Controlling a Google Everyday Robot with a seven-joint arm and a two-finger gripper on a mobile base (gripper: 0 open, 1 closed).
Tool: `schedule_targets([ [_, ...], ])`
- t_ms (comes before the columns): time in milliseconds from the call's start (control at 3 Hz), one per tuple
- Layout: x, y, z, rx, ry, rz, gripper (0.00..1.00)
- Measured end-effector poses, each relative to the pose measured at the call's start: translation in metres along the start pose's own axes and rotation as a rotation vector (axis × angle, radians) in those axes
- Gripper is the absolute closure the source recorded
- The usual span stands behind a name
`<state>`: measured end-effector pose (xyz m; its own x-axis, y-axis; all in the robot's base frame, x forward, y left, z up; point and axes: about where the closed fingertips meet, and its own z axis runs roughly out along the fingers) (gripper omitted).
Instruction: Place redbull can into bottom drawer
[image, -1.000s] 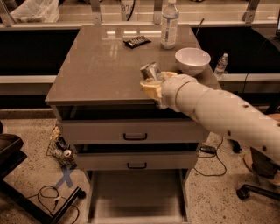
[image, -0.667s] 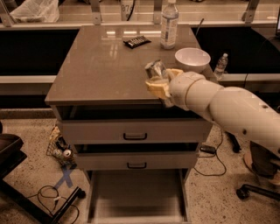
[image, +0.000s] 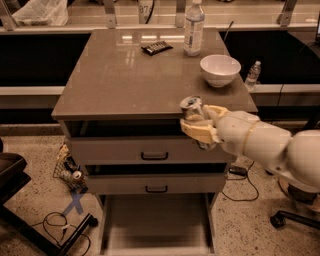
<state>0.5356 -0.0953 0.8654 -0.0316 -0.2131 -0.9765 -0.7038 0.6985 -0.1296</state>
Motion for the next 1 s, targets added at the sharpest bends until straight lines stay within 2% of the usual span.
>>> schedule_targets([
  [333, 0.007, 0.006, -0.059, -0.002, -0.015, 0.003, 1.00],
  [667, 0.015, -0.006, -0.091, 0.057, -0.002, 0.012, 1.00],
  [1000, 0.015, -0.006, -0.091, 0.057, -0.002, 0.012, 1.00],
])
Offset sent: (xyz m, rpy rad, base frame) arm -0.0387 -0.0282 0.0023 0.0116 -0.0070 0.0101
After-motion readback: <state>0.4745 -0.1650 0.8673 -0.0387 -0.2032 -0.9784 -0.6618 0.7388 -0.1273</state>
